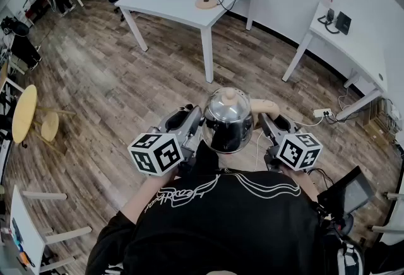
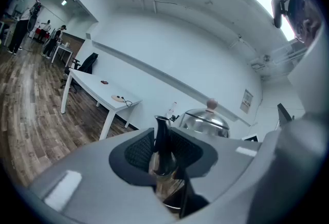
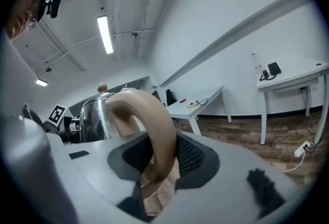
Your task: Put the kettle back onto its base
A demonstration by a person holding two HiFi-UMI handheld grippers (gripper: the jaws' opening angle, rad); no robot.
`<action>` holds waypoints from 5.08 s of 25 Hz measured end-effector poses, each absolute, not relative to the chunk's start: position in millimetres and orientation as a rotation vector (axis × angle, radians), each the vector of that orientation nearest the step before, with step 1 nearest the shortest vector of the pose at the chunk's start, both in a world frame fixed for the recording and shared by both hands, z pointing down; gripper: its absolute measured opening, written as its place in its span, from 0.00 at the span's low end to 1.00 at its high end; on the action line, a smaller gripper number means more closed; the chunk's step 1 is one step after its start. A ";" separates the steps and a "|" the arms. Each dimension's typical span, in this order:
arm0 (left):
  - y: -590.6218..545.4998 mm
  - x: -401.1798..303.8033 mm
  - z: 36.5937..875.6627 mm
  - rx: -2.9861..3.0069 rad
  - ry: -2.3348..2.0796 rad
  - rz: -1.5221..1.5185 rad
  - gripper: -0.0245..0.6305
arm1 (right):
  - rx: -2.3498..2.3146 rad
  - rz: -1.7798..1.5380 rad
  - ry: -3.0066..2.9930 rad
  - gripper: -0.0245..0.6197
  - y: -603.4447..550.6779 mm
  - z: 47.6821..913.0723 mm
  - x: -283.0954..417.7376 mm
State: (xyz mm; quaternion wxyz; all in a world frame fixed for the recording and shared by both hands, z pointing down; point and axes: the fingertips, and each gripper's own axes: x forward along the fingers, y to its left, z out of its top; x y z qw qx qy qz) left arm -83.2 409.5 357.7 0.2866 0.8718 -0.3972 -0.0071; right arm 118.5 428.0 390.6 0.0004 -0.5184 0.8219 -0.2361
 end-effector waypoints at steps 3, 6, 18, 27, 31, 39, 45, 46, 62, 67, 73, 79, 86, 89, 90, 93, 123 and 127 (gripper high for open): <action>366.0 -90.4 369.2 2.321 -1.049 -0.011 0.19 | -1.639 -0.747 2.584 0.23 384.9 399.8 111.3; 311.4 -97.7 378.6 2.314 -1.039 -0.009 0.19 | -1.652 -0.756 2.582 0.23 332.2 408.3 103.9; 51.1 -136.9 366.0 2.372 -0.985 -0.073 0.19 | -1.680 -0.708 2.591 0.23 91.2 398.9 61.6; -36.6 -145.5 363.8 2.404 -0.932 -0.034 0.19 | -1.673 -0.683 2.623 0.23 6.6 399.9 49.9; -56.1 -136.6 370.3 2.407 -0.919 -0.013 0.19 | -1.660 -0.728 2.629 0.23 -9.7 411.4 56.4; -102.8 -120.4 392.3 2.375 -0.931 0.042 0.19 | -1.633 -0.727 2.666 0.23 -70.6 425.8 74.8; -178.1 -104.1 403.5 2.329 -0.978 0.075 0.19 | -1.579 -0.747 2.720 0.23 -156.1 435.1 91.9; -195.3 -100.8 405.0 2.320 -0.987 0.079 0.19 | -1.566 -0.763 2.729 0.23 -173.8 437.7 95.0; -368.3 -59.6 438.2 2.324 -1.056 0.123 0.19 | -1.464 -0.681 2.939 0.23 -353.4 466.0 132.4; -405.4 -55.7 444.4 2.363 -1.096 0.155 0.19 | -1.428 -0.653 3.022 0.23 -394.5 478.1 132.6; -438.7 -54.5 454.1 2.386 -1.127 0.200 0.18 | -1.403 -0.647 3.103 0.23 -427.6 496.4 128.8; -459.3 -62.9 469.6 2.379 -1.147 0.211 0.18 | -1.401 -0.661 3.158 0.23 -449.5 515.7 118.2; -476.3 -71.1 484.1 2.334 -1.157 0.140 0.18 | -1.422 -0.704 3.140 0.23 -466.8 526.9 113.2; -475.3 -71.7 485.4 2.329 -1.152 0.124 0.18 | -1.422 -0.702 3.142 0.23 -467.4 527.1 113.1; -474.7 -71.7 485.7 2.330 -1.148 0.123 0.19 | -1.421 -0.699 3.141 0.23 -467.6 526.6 113.2; -474.1 -71.4 486.7 2.326 -1.140 0.120 0.19 | -1.429 -0.713 3.117 0.23 -469.2 524.6 114.7; -475.0 -69.1 498.8 2.287 -1.095 0.095 0.19 | -1.399 -0.700 3.085 0.23 -465.1 531.6 116.0; -474.8 -69.3 501.7 2.264 -1.095 0.108 0.20 | -1.374 -0.779 3.042 0.28 -464.8 532.0 119.9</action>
